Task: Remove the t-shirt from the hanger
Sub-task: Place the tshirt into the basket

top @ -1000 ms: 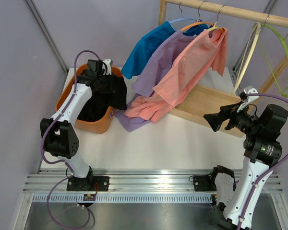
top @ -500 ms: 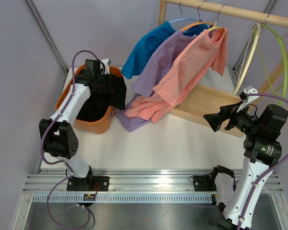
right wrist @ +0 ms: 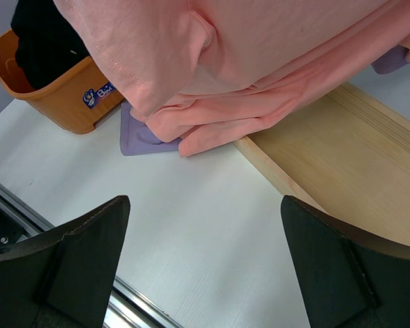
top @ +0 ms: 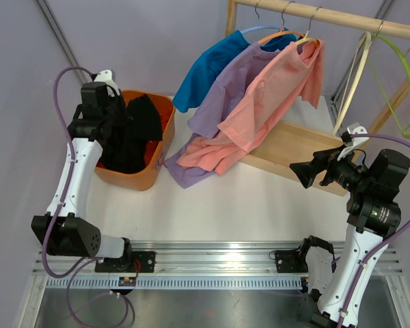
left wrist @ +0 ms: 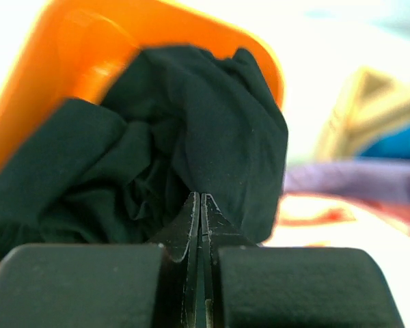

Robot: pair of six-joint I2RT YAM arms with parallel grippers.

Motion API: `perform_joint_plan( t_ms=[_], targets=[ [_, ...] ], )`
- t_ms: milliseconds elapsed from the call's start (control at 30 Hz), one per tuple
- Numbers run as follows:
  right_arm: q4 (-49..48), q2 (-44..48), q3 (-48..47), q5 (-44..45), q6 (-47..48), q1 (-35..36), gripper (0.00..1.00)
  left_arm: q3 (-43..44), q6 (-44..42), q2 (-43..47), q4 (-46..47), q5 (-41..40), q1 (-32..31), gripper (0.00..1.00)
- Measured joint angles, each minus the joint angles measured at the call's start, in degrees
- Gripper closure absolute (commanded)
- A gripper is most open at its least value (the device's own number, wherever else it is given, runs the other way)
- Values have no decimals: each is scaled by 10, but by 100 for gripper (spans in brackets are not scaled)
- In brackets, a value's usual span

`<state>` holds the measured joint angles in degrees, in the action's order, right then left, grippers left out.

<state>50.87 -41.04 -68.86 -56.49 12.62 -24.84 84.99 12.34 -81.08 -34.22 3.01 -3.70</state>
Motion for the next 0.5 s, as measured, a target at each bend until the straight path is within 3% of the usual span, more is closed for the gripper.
perform_joint_plan(
  t_ms=[167,433,500],
  targets=[
    [3,-2,-9,-1,0,0,1,-11,2,24,24,-61,32,100],
    [14,-39,-110,-32,-2,0,1,-107,22,-96,55,-40,33,100],
    [11,-55,-139,-51,-11,0,1,-138,25,-116,56,-18,33,76]
  ],
)
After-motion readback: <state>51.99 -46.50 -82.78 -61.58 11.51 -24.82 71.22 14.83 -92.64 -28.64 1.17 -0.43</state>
